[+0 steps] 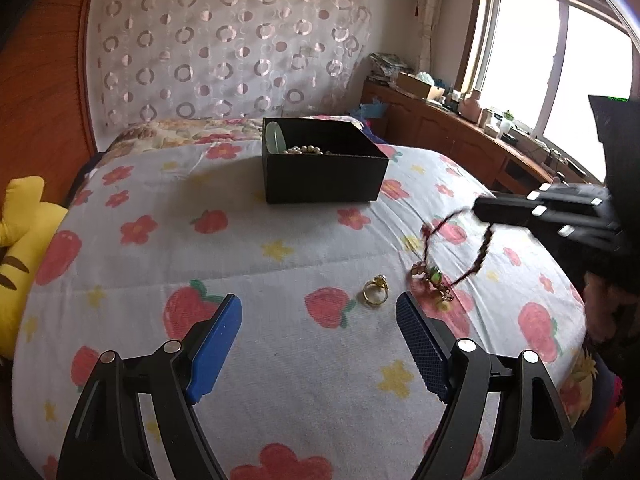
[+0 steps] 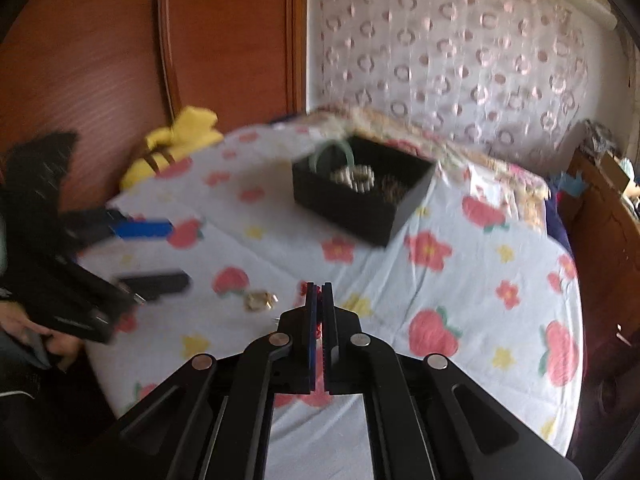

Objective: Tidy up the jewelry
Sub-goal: 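Grasp the red cord bracelet with the right gripper and lift it, then grasp the gold ring with the left gripper and lift it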

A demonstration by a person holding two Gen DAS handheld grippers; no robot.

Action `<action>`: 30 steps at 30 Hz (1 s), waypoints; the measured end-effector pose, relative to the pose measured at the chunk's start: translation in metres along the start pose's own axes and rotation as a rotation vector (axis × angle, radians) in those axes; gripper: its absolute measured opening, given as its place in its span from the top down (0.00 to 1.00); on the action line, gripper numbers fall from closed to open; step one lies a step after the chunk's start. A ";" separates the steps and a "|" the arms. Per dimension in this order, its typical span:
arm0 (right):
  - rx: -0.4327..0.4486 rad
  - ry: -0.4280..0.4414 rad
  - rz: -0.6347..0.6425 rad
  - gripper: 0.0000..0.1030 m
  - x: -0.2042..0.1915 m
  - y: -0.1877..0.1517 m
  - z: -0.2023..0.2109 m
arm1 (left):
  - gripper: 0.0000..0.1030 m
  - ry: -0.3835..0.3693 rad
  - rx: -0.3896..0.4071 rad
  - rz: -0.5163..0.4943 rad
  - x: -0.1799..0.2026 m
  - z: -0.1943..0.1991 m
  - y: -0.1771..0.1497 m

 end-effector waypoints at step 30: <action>-0.023 -0.042 -0.173 0.97 0.051 -0.058 -0.001 | 0.82 -0.009 -0.226 -0.143 0.036 -0.076 0.010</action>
Point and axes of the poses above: each gripper's, at about its wrist camera, not at the fingertips, and z roughly against the way its jaws point, x to its right, y to its top, the point moved 4 cm from there along -z, roughly the way its jaws point, and after that the axes turned 12 degrees about -y, right-handed, at the moved point
